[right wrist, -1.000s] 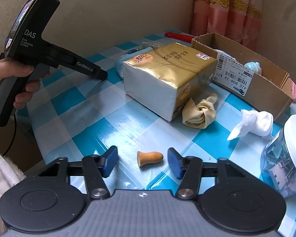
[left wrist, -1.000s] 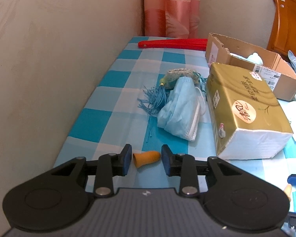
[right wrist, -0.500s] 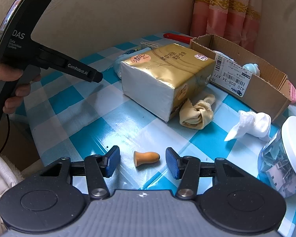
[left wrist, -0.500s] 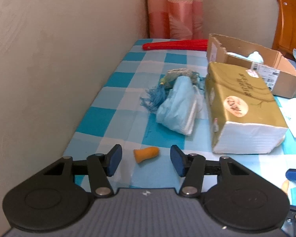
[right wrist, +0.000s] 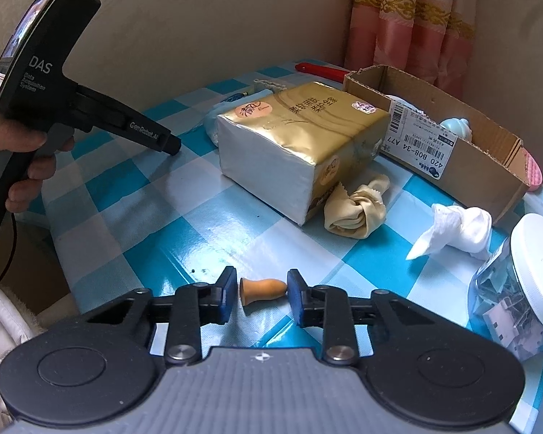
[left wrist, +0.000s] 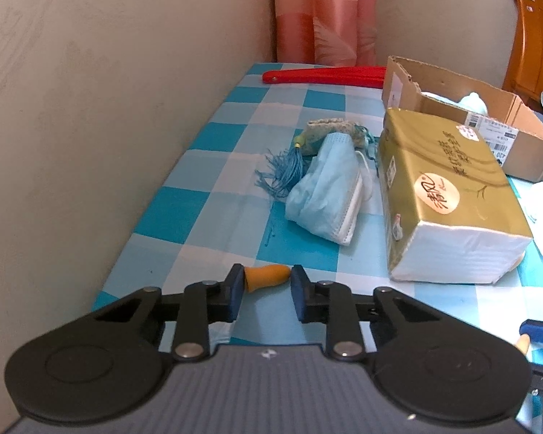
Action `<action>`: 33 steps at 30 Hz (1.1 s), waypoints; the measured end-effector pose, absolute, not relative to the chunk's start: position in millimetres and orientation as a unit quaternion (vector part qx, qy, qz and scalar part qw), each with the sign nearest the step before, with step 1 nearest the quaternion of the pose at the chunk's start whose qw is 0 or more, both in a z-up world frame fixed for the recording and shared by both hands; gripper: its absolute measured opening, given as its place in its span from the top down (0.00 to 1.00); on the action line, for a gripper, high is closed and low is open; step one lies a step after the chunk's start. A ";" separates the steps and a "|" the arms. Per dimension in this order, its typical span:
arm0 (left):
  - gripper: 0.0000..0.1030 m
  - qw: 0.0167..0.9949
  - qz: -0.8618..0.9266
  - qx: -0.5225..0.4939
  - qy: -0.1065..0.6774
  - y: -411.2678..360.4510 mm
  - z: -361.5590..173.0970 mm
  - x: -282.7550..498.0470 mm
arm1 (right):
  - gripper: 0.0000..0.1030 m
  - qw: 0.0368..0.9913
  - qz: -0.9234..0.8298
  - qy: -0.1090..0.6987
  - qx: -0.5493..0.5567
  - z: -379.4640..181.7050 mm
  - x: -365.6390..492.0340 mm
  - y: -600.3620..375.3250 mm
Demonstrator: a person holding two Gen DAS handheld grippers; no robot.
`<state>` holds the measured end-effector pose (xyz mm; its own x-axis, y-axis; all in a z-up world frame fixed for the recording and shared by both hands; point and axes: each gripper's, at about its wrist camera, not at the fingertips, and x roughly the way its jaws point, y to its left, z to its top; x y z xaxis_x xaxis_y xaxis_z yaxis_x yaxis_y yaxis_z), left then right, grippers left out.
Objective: Organize soft objects
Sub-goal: 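Carry both earplugs into the cardboard box and open both tools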
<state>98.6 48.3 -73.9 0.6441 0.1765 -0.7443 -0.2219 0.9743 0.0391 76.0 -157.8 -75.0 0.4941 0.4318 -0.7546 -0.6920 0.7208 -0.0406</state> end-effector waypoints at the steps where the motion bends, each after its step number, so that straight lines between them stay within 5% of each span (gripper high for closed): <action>1: 0.75 0.906 0.109 -0.024 0.407 48.3 -73.8 98.8 | 0.68 0.847 0.331 0.378 -0.172 -74.9 76.0 -158.0; 18: 0.76 0.914 0.006 0.001 0.405 38.6 -44.7 84.8 | 0.69 0.867 0.314 0.347 -0.173 -48.7 75.4 -174.2; 33: 0.76 0.925 -0.056 0.019 0.376 10.9 -6.5 84.1 | 0.68 0.905 0.243 0.305 -0.168 9.4 164.1 -208.0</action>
<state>84.1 10.9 -6.5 0.7116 -0.0885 -0.6969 0.1176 0.9930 -0.0060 164.1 -208.0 9.4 0.6957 0.3382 -0.6337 -0.5433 0.8249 -0.1562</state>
